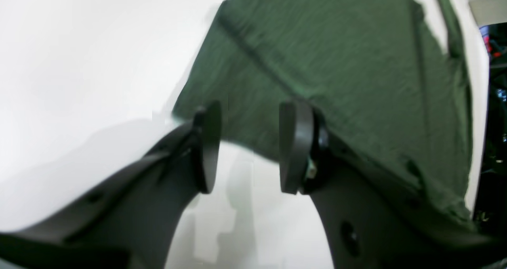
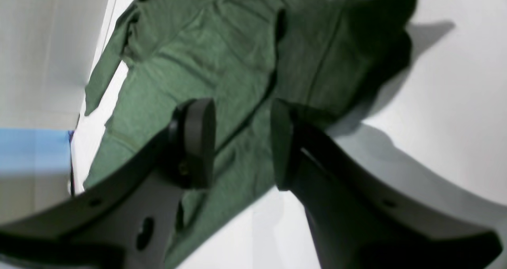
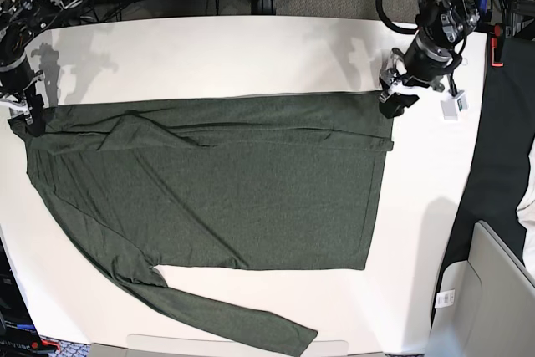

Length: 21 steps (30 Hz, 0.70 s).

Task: Fold the T-shirt properly
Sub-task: 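Lower the folded edge onto the shirt and open both grippers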

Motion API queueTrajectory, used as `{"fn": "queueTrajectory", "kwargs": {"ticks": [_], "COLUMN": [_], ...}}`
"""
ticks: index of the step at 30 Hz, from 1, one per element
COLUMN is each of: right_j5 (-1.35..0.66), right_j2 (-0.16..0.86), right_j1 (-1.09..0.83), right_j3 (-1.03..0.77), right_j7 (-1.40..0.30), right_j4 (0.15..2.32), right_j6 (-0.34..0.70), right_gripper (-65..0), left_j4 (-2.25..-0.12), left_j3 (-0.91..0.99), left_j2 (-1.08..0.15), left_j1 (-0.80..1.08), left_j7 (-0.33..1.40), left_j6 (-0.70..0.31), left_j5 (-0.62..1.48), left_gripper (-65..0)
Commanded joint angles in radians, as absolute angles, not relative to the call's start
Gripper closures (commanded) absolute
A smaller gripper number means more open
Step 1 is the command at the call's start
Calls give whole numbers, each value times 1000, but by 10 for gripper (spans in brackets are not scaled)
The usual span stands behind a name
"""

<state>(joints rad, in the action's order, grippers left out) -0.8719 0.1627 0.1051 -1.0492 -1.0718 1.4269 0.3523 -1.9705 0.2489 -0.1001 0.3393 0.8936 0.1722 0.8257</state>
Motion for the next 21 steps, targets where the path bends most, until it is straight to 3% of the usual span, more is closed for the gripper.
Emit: {"fn": "queueTrajectory", "kwargs": {"ticks": [1, 21], "right_j5": [-911, -915], "right_j2": [186, 182], "right_j1": [105, 58], "right_j3": [-1050, -1056], "right_j7": [-1052, -1052], "right_j4": [1463, 1481], "right_j6": [364, 363], "right_gripper": [-242, -243], "left_j4": [-1997, -1954], "left_j3": [249, 231], "left_j2": [-107, -91], "left_j1": [340, 372], "left_j7": [883, 921], "left_j6": [165, 165], "left_j5": [843, 875], "left_gripper": [-247, -253]}}
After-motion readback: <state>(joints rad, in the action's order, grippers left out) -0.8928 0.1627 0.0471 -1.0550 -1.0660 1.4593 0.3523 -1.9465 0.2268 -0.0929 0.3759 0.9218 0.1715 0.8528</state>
